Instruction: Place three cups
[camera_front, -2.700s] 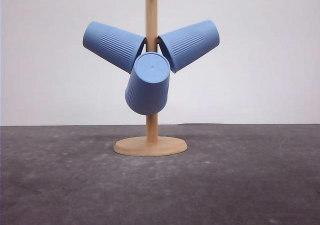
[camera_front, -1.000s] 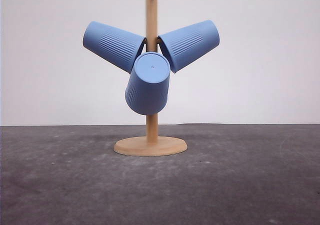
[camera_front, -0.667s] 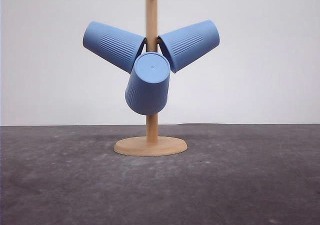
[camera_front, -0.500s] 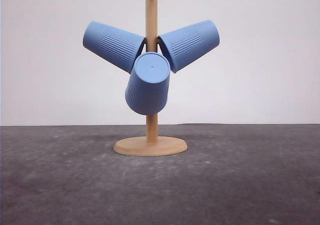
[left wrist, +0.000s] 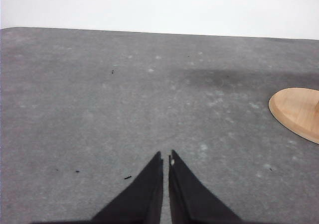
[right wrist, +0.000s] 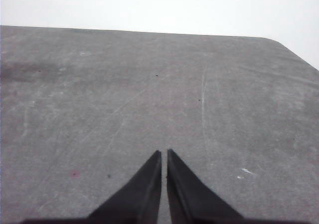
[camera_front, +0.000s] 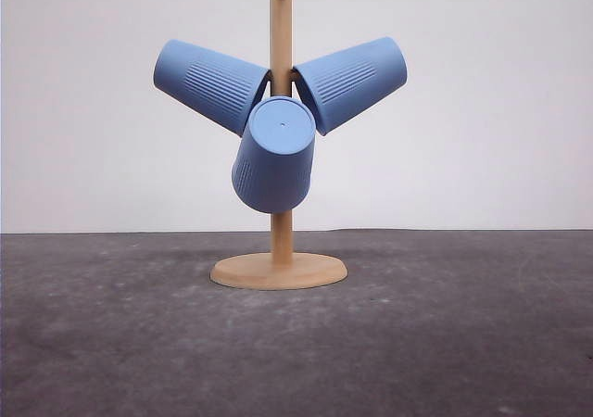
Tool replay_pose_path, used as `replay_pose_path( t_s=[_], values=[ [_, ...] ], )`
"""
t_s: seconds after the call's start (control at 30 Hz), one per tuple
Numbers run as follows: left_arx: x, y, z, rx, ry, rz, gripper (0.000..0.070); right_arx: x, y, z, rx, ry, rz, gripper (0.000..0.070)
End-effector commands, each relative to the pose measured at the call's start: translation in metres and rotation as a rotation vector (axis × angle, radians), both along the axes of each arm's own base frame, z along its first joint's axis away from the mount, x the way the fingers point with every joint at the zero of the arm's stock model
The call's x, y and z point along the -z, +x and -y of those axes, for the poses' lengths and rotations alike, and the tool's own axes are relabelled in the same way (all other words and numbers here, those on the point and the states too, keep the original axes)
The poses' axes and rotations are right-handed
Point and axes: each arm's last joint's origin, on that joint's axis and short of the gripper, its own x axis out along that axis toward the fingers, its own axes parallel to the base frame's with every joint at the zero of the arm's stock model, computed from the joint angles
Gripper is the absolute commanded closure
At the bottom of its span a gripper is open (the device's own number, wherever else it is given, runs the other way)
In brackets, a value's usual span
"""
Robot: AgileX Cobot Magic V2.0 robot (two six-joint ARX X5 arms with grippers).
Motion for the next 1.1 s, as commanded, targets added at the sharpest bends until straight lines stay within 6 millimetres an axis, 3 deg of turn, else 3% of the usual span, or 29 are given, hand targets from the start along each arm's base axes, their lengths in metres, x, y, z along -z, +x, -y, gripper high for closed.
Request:
replay_pose_path(
  t_s=[0.0, 1.07],
  values=[
    [0.0070, 0.0008, 0.0002, 0.003, 0.011, -0.022, 0.0700, 0.0010, 0.0004, 0.0000, 0.003, 0.014, 0.005, 0.0685],
    [0.0070, 0.0008, 0.0002, 0.003, 0.011, -0.022, 0.0700, 0.0010, 0.0004, 0.0000, 0.003, 0.014, 0.005, 0.0685]
  ],
)
